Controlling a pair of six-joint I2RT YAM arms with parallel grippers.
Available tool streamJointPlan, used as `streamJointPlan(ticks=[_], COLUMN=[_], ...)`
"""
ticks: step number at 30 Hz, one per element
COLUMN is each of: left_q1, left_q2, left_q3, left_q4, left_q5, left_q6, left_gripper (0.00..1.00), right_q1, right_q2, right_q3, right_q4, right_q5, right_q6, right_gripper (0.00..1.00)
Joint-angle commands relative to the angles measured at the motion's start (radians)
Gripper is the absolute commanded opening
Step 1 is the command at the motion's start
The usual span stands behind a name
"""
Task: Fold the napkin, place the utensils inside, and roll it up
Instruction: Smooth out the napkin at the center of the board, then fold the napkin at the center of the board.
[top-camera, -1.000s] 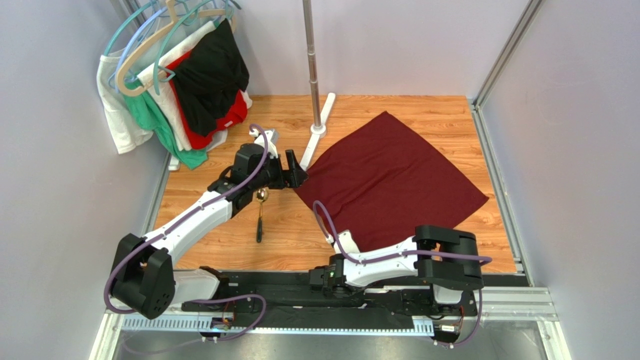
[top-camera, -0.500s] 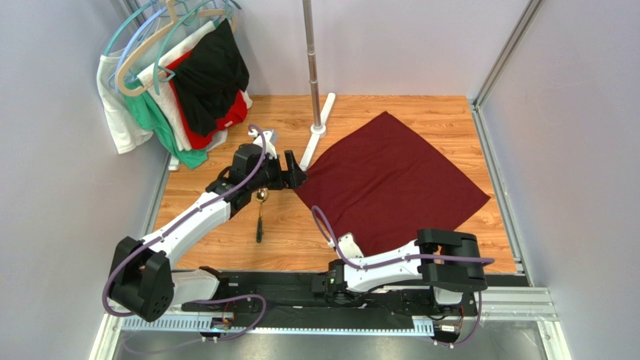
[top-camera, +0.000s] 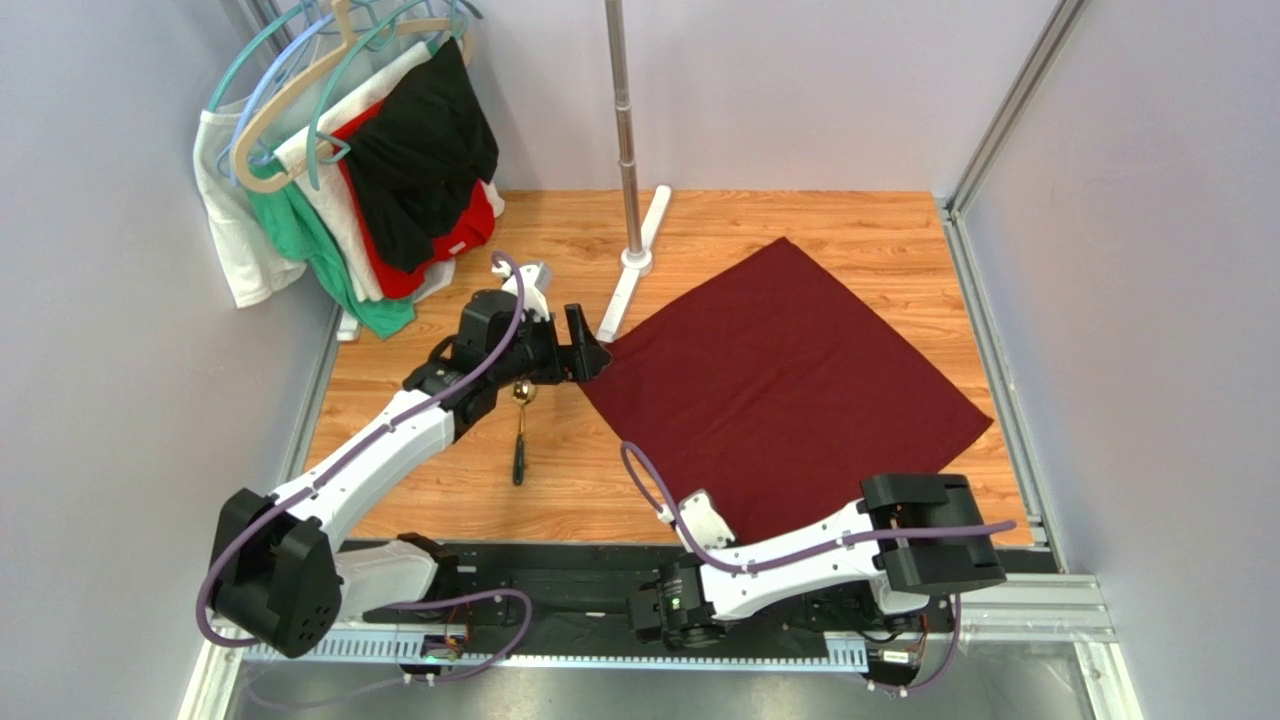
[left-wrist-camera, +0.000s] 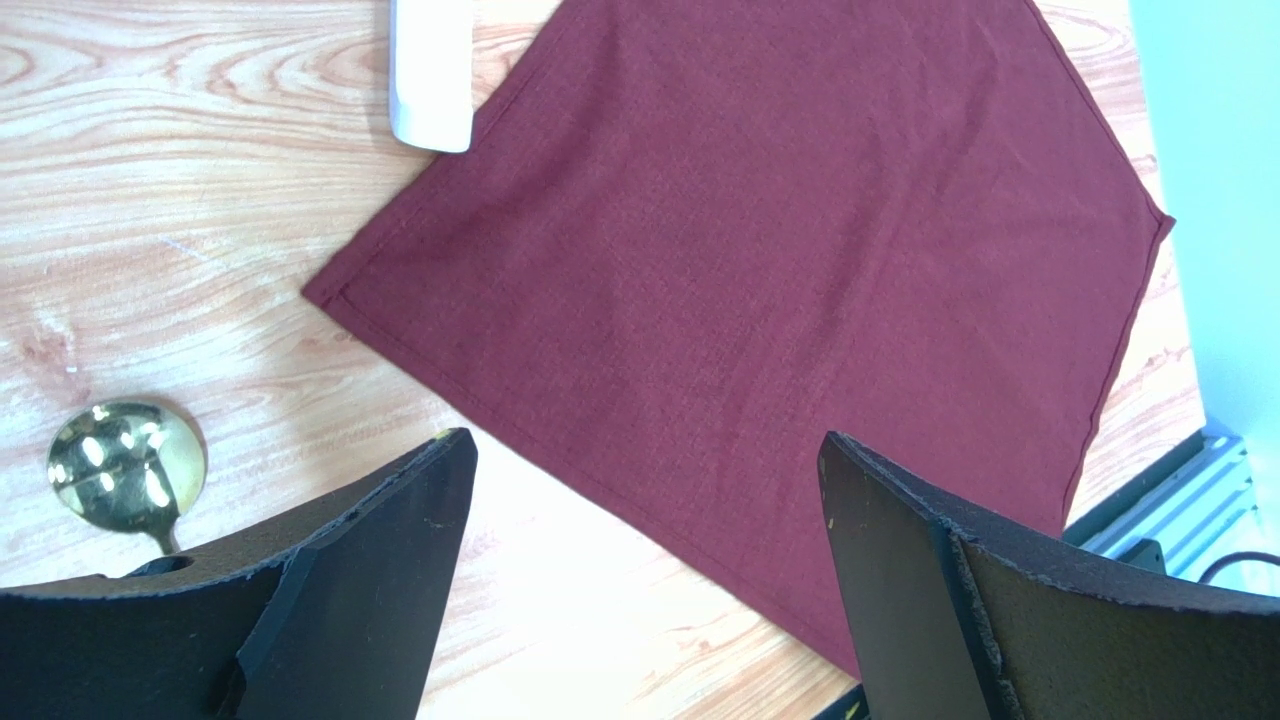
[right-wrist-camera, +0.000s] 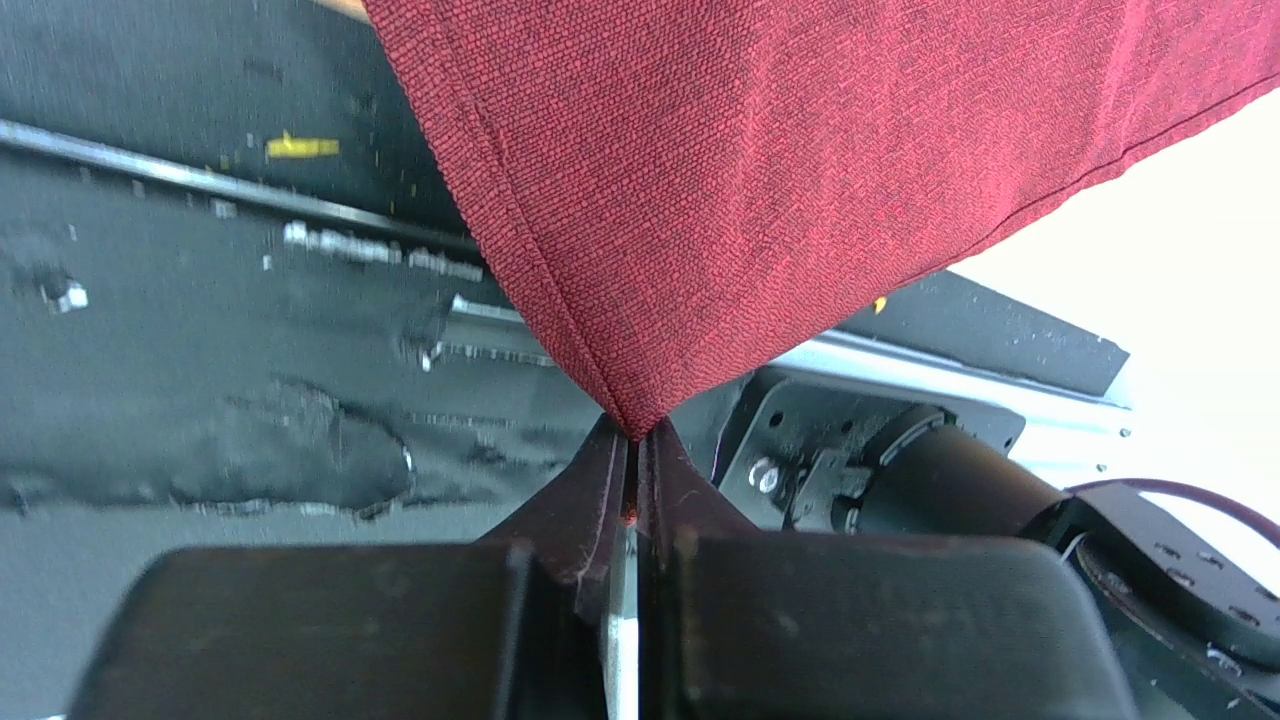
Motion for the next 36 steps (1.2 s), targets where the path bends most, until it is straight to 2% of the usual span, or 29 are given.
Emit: streamJointPlan(ticks=[1,7,11,16,19,28,36], left_q1=[0.003,0.003,0.009,0.11,0.144,0.19,0.218], left_q2=[-0.042,-0.075,-0.099,-0.119,-0.123,-0.071,-0.01], left_q3=[0.043,0.081,0.141,0.206,0.238,0.284,0.361], left_q4=[-0.021,-0.09,-0.178,-0.276,-0.326,-0.33,-0.36], left_q5=[0.013,0.025,0.053,0.148,0.157,0.214,0.239], left_q6=[0.015,0.028,0.055,0.095,0.13,0.146,0.189], left_gripper=[0.94,0.94,0.94,0.95,0.95,0.95,0.95], right_q1=[0.029,0.041,0.032,-0.055,-0.134,-0.431,-0.674], right_q2=[0.001,-0.016,-0.039,-0.102,-0.137,-0.21,-0.121], right_q3=[0.023,0.069,0.138,0.169,0.195,0.221,0.273], right_q4=[-0.064,-0.122,-0.222,-0.242,-0.232,0.032,0.233], right_q5=[-0.022,-0.01,0.074,0.142,0.202,0.239,0.212], right_q6=[0.075,0.079,0.062,0.0,-0.079,-0.536,-0.809], right_gripper=[0.0,0.0,0.0,0.0,0.0,0.0,0.0])
